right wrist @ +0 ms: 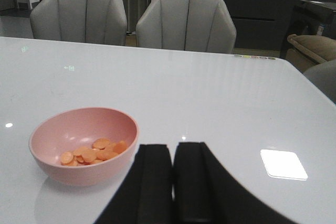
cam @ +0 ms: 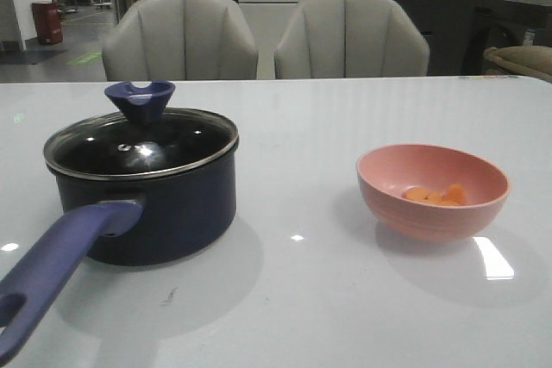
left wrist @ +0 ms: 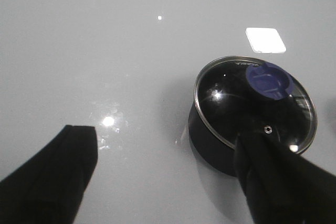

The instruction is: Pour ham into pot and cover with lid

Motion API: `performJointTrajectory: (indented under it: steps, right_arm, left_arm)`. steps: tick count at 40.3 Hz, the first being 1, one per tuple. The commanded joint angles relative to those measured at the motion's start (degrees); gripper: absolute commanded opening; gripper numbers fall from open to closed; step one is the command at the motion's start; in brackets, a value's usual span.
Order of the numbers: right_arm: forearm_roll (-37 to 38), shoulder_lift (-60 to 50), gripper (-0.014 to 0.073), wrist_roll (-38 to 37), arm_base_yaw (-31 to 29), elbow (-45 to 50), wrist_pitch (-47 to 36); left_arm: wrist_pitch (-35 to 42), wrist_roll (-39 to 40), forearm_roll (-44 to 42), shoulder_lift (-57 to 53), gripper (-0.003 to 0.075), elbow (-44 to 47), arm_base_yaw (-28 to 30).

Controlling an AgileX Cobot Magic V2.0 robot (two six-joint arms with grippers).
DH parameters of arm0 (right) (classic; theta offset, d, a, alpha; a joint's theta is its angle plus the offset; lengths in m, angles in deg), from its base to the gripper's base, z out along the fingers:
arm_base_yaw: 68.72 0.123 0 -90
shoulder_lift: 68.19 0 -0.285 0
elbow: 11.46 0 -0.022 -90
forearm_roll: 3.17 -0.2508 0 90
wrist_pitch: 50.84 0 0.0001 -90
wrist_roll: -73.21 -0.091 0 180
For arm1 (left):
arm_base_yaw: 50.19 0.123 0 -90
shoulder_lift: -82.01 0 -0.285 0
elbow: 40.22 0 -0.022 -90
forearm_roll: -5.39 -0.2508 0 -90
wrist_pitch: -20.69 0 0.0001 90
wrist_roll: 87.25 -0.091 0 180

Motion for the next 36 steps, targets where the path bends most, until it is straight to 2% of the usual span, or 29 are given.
performJointTrajectory:
  steps: [1,8,15,21,28,32,36]
  right_arm:
    - [0.5,-1.1,0.0161,0.1,-0.1,-0.3,-4.7]
    - [0.5,-1.1,0.0161,0.1,-0.1,-0.3,-4.7]
    - [0.5,-1.1,0.0161,0.1,-0.1,-0.3,-4.7]
    - [0.5,-1.1,0.0161,0.1,-0.1,-0.3,-4.7]
    - [0.5,-1.1,0.0161,0.1,-0.1,-0.3,-4.7]
    - [0.5,-1.1,0.0161,0.1,-0.1,-0.3,-4.7]
    - [0.5,-1.1,0.0161,0.1,-0.1,-0.3,-4.7]
  left_arm:
    - [1.8,0.4,0.8,6.5,0.0592,-5.7,0.0]
    - [-1.7,0.4,3.5,17.8,0.0591,-12.7,-2.5]
    - [-2.0,1.2,3.5,27.3,0.0591,-18.6,-11.5]
    - [-3.1,7.2,-0.2,35.3,0.0591,-24.6,-17.4]
    - [-5.8,17.3,-10.0,43.5,0.0591,-32.0,-23.3]
    - [-8.4,22.2,-14.0,47.9,0.0591,-36.5,-25.1]
    - [-11.8,24.4,-14.0,52.2,0.0591,-40.2,-25.2]
